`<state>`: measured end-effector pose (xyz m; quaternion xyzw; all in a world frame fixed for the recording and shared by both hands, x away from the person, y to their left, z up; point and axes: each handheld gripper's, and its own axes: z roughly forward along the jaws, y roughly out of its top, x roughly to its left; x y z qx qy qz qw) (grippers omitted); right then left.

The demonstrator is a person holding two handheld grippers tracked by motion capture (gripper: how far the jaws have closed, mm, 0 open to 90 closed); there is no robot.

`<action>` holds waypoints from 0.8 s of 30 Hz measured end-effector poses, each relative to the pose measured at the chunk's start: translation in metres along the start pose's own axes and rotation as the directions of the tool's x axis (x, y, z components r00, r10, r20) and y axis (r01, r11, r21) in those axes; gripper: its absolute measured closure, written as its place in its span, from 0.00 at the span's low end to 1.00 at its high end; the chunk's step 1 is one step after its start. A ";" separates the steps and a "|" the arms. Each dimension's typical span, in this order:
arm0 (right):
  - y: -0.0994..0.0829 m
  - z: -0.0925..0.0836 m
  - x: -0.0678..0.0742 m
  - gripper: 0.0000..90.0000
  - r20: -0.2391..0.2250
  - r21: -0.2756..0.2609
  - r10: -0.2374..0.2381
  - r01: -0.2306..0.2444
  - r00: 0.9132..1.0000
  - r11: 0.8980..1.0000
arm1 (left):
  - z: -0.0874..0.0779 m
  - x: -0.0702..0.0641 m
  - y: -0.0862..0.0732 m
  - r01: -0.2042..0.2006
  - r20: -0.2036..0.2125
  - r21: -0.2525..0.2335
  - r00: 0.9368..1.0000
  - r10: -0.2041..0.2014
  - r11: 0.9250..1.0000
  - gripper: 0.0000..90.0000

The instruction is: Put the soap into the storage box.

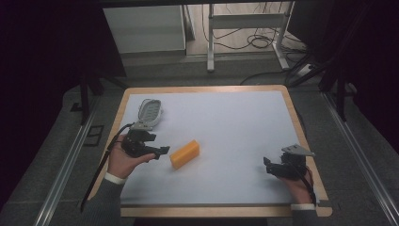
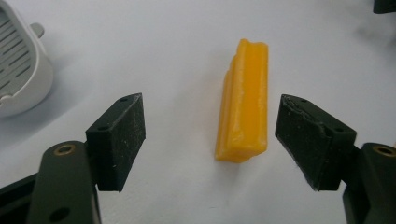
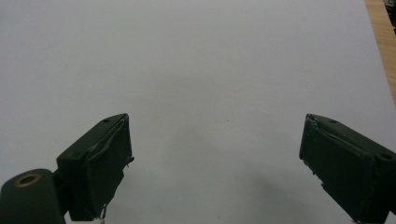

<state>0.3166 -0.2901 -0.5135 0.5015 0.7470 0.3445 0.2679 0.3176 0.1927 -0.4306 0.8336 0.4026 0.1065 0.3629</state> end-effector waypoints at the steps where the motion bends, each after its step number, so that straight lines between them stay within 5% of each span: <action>1: 0.000 0.000 0.000 0.10 -0.001 0.001 -0.001 0.001 1.000 1.000 | 0.000 0.000 0.000 0.000 0.000 0.000 1.000 0.000 1.000 0.28; 24: -0.002 0.001 0.001 0.10 0.033 0.004 -0.021 0.020 0.999 1.000 | 0.046 -0.022 0.029 -0.089 0.053 0.122 0.995 0.083 0.989 0.29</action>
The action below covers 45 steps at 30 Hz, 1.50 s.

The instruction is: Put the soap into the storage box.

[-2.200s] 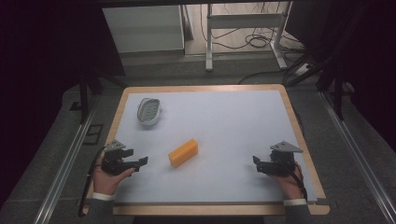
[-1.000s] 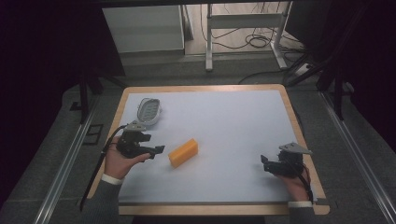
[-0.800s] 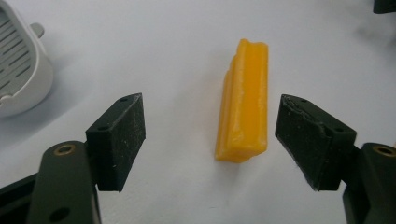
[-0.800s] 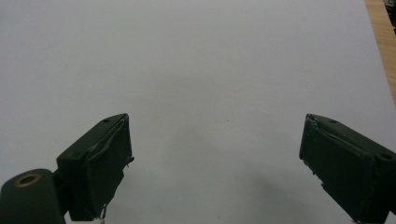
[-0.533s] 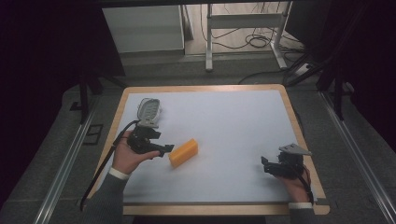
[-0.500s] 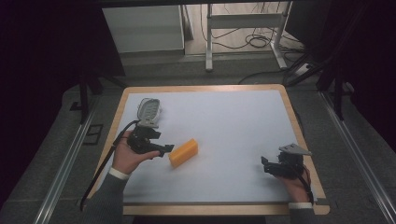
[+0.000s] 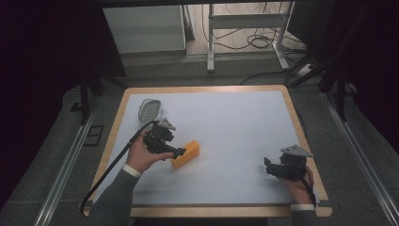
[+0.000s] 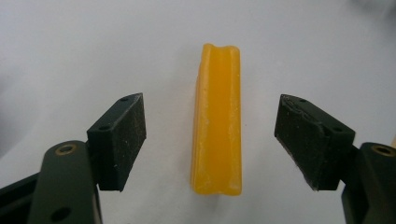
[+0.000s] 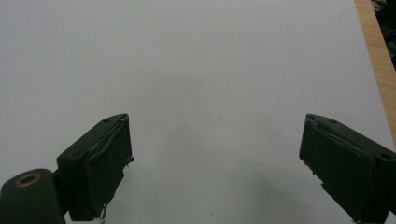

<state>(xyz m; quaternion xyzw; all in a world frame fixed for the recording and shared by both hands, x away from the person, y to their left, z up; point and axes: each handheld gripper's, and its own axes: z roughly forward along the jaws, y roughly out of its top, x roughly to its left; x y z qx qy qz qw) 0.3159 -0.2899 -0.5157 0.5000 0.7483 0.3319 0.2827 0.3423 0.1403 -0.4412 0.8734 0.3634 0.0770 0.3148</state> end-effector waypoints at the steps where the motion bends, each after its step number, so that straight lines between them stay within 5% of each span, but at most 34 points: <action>1: -0.001 0.001 -0.001 0.10 0.003 0.003 0.002 -0.002 1.000 1.000 | 0.002 0.000 0.001 -0.002 0.003 0.004 1.000 0.002 1.000 0.29; 32: -0.003 0.003 -0.002 0.10 0.016 0.020 -0.002 0.001 1.000 1.000 | 0.051 -0.005 0.004 0.011 0.008 0.129 1.000 -0.012 0.992 0.31; 40: -0.004 0.004 -0.001 0.10 0.021 0.024 -0.007 0.006 1.000 1.000 | 0.061 -0.006 0.002 0.011 -0.018 0.149 1.000 -0.009 0.989 0.41; 45: -0.004 0.004 -0.002 0.10 0.025 0.026 -0.005 0.005 1.000 1.000 | 0.065 -0.007 0.002 0.005 -0.006 0.164 1.000 -0.004 0.986 0.58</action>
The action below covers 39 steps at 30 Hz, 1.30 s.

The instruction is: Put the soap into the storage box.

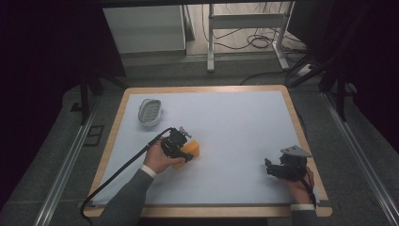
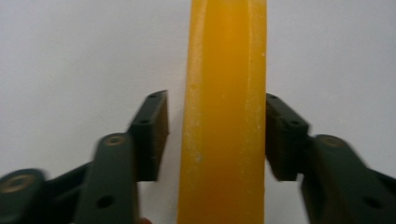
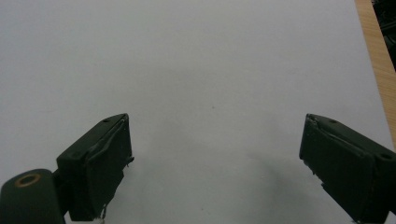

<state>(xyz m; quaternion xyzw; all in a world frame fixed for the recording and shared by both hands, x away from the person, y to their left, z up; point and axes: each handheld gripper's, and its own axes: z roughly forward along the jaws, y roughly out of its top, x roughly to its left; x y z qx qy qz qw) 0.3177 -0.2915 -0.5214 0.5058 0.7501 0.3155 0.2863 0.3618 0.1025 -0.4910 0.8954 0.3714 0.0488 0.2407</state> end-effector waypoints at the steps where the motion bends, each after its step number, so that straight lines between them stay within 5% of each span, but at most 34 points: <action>1: 0.000 0.000 0.000 0.10 0.002 0.002 0.001 -0.001 1.000 1.000 | 0.001 0.000 0.000 0.002 0.000 0.004 1.000 -0.002 1.000 0.62; 22: 0.000 -0.001 -0.002 0.10 -0.006 -0.002 0.007 -0.007 1.000 1.000 | -0.002 0.005 0.000 0.009 0.015 0.016 1.000 -0.009 1.000 0.68; 39: 0.001 -0.002 -0.004 0.10 -0.002 -0.008 0.013 -0.013 1.000 1.000 | -0.043 0.030 0.000 0.052 -0.021 -0.073 0.998 -0.054 0.996 0.68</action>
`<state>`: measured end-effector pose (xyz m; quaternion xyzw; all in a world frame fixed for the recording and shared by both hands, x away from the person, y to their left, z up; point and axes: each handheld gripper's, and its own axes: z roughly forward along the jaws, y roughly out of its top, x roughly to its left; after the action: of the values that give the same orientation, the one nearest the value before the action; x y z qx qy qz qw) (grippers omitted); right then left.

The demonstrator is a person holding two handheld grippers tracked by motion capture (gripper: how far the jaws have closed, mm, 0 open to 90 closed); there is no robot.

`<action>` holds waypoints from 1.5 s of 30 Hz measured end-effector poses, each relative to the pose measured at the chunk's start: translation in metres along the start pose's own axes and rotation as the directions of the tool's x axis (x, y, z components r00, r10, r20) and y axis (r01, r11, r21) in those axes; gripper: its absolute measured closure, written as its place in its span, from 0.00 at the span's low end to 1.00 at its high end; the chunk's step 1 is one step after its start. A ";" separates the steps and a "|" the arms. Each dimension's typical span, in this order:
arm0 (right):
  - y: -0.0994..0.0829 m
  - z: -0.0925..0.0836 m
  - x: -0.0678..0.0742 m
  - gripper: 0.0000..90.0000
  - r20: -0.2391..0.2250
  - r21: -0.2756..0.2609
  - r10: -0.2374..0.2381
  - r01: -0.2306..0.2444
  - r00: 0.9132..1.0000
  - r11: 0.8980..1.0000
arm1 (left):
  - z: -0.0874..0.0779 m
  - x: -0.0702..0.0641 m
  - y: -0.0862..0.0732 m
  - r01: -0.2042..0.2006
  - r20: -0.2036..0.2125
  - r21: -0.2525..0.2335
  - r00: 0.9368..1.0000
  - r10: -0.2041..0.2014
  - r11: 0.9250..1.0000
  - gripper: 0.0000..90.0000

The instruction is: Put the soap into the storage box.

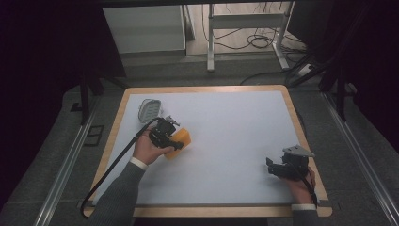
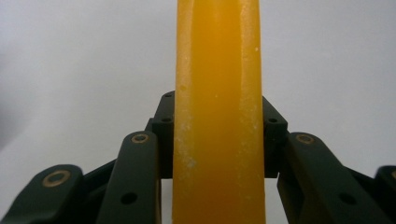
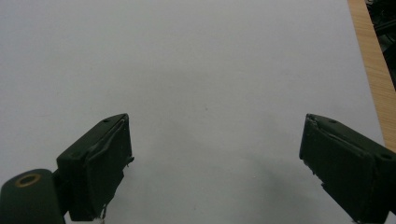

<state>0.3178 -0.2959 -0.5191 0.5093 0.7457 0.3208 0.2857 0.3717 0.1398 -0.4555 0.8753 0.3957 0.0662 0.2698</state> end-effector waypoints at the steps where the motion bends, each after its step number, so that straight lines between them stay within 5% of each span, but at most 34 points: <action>1: 0.000 0.000 0.000 0.10 0.000 0.000 0.000 0.000 1.000 1.000 | 0.000 0.000 0.000 0.000 0.000 0.000 1.000 0.000 1.000 0.68; 24: -0.001 0.001 0.000 0.10 0.008 0.005 -0.005 0.005 1.000 1.000 | -0.023 0.037 0.007 0.072 -0.037 -0.038 0.997 -0.073 0.997 0.68; 45: -0.001 0.003 0.001 0.10 0.009 0.014 -0.009 0.008 1.000 1.000 | -0.030 0.053 0.017 0.093 -0.052 -0.060 0.994 -0.096 0.994 0.68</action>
<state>0.3188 -0.2953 -0.5218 0.5096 0.7489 0.3121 0.2866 0.4082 0.1818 -0.4263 0.8454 0.4418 0.0886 0.2869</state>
